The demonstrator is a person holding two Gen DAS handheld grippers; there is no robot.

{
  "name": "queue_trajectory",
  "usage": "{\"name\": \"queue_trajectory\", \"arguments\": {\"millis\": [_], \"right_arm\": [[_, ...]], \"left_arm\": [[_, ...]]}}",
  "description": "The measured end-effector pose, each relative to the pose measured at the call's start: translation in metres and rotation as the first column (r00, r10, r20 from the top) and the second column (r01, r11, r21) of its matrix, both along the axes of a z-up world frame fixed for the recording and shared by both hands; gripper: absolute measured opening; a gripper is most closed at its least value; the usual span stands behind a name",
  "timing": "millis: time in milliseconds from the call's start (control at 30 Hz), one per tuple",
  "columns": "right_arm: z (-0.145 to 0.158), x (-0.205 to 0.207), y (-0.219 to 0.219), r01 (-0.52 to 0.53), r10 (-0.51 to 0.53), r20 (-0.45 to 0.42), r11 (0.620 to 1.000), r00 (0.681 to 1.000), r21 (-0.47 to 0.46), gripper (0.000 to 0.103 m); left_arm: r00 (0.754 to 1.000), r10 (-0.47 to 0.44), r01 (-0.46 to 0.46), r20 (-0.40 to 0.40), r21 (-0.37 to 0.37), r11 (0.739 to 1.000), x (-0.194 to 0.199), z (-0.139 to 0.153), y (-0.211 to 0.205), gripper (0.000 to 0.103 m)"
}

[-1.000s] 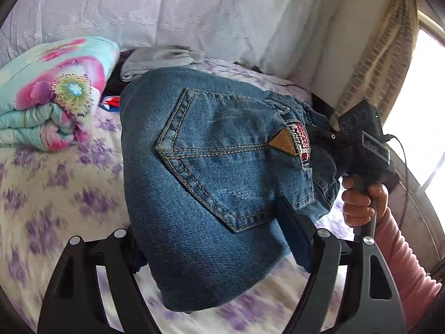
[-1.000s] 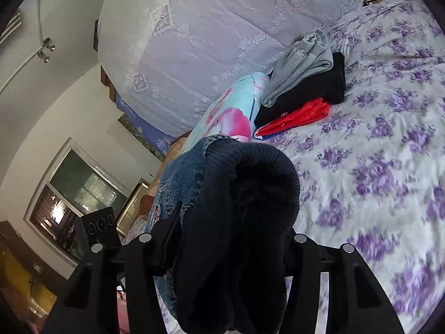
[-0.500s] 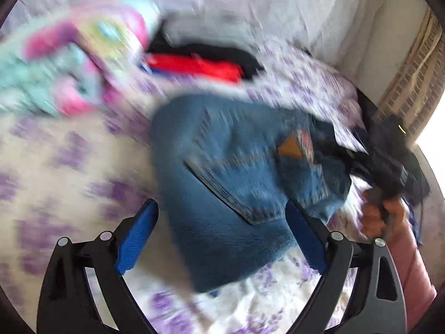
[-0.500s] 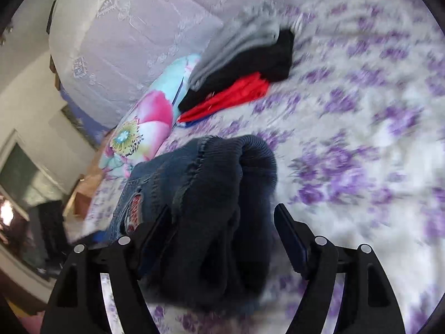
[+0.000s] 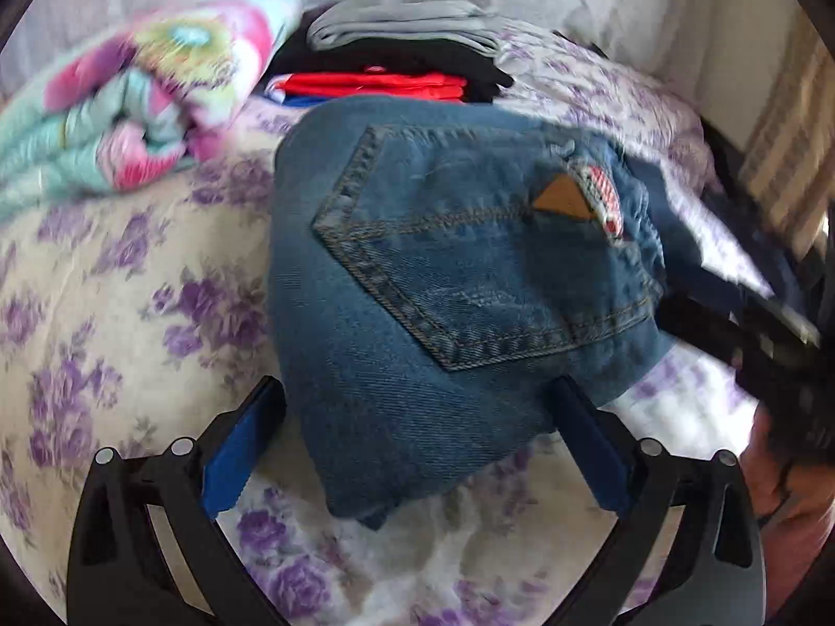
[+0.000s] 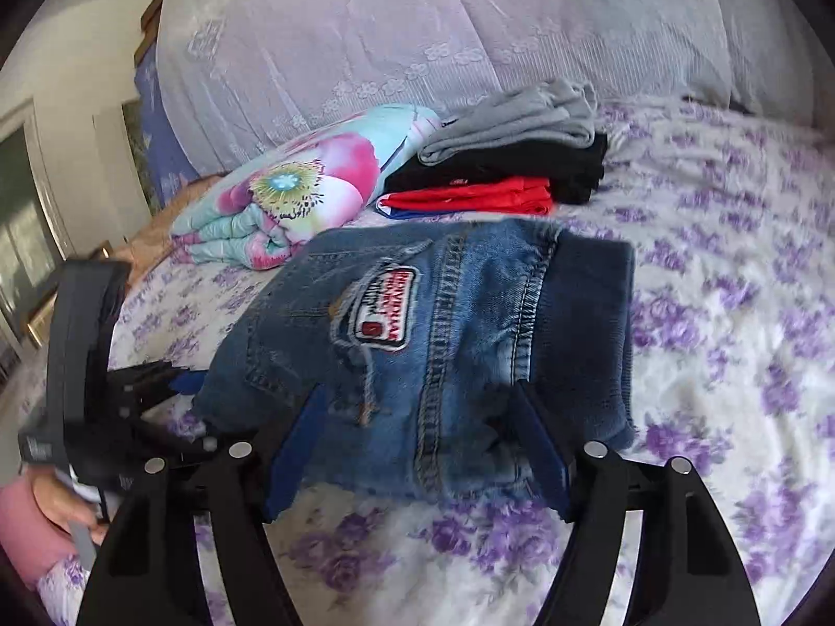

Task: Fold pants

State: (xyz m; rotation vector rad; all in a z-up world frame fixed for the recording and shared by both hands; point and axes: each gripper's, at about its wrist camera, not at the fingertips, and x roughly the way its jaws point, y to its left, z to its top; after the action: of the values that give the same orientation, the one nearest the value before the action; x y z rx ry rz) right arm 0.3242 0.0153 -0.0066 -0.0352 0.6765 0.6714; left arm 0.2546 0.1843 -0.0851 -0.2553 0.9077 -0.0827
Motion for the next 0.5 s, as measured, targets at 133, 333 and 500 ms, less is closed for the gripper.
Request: {"name": "queue_trajectory", "arguments": {"millis": [133, 333, 500], "right_arm": [[0.017, -0.048, -0.012, 0.024, -0.026, 0.078, 0.999, 0.997, 0.024, 0.097], [0.009, -0.096, -0.019, 0.169, -0.160, 0.174, 0.985, 0.972, -0.040, 0.099], [-0.008, -0.110, -0.026, 0.247, -0.236, 0.122, 0.965, 0.964, -0.083, 0.099]], "left_arm": [[0.982, 0.116, -0.122, 0.146, 0.037, 0.992, -0.044, 0.045, 0.006, 0.098], [0.946, 0.187, -0.233, 0.267, 0.154, 0.960, -0.109, 0.063, -0.013, 0.098], [0.950, 0.206, -0.250, 0.235, 0.173, 0.953, -0.121, 0.062, -0.015, 0.098]]}}
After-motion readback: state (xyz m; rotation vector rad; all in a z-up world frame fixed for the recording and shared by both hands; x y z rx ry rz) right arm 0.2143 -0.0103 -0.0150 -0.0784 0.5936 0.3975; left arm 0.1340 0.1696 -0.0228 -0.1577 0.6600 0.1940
